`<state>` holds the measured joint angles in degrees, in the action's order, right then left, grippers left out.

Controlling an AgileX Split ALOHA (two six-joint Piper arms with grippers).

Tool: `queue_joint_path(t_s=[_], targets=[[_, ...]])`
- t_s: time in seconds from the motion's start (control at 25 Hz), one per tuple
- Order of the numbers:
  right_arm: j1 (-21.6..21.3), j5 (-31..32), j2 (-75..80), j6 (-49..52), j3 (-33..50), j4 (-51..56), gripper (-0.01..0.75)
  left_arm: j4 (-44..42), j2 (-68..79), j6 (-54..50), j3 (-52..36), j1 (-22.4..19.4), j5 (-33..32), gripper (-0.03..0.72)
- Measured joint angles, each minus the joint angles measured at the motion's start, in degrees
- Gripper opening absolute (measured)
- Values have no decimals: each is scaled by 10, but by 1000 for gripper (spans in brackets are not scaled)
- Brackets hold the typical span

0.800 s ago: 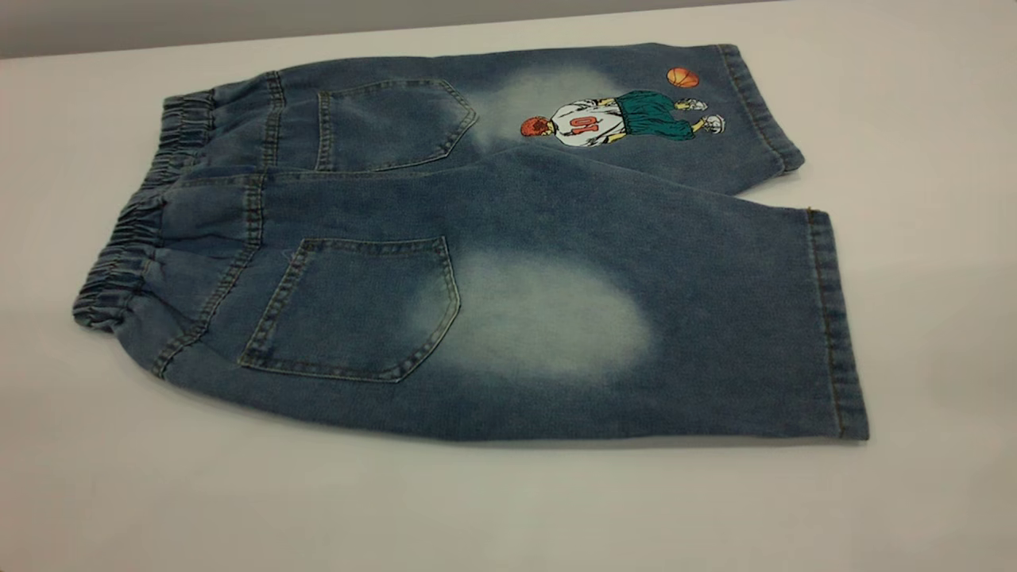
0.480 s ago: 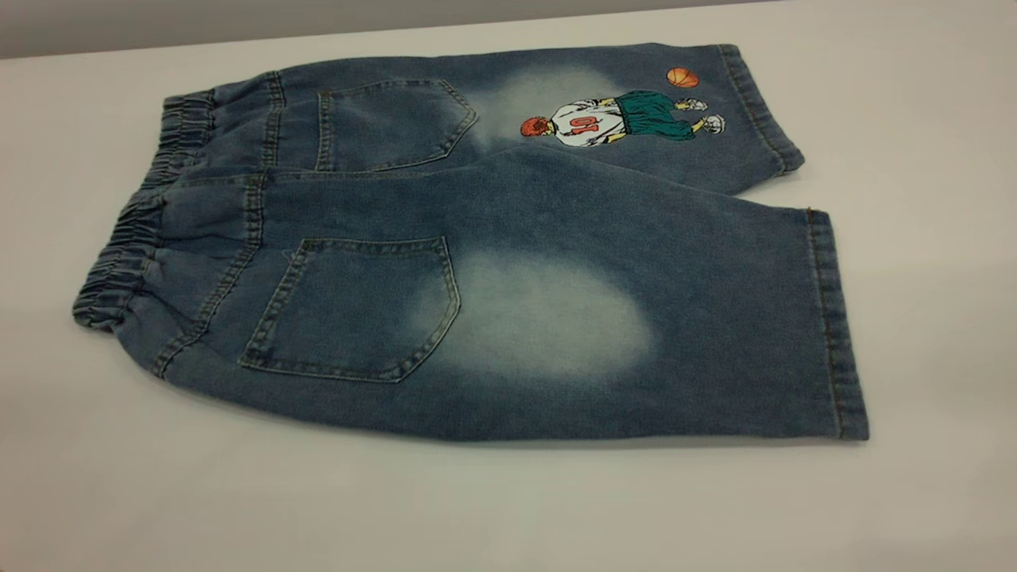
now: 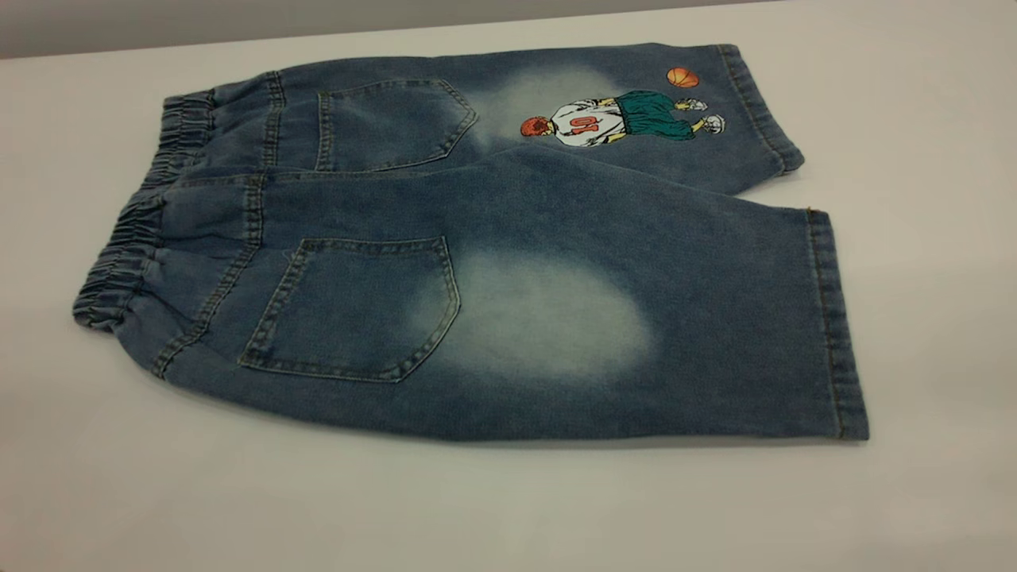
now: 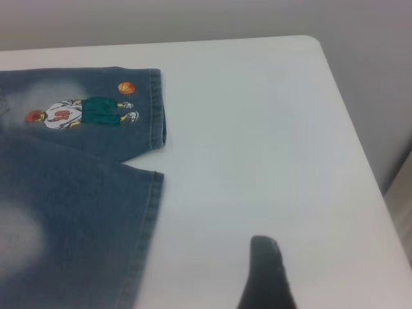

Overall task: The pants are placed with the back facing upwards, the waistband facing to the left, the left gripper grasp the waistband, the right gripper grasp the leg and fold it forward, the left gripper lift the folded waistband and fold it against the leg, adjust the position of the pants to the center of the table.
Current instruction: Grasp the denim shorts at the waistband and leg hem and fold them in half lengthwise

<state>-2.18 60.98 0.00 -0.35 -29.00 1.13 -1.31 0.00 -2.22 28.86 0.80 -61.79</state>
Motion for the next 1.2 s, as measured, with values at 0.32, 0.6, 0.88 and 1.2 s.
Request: queue_joint_path(t_s=[0.32, 0.6, 0.88, 1.2], targets=[[0, 0, 0, 3, 0, 1, 431, 0, 0, 1, 0, 0, 0, 470], [-1, 0, 0, 0, 0, 1, 431, 0, 0, 1, 0, 0, 0, 470], [-1, 0, 0, 0, 0, 2, 431, 0, 0, 1, 0, 0, 0, 470], [-1, 0, 0, 3, 0, 15, 431, -1, 2, 0, 0, 0, 0, 470]])
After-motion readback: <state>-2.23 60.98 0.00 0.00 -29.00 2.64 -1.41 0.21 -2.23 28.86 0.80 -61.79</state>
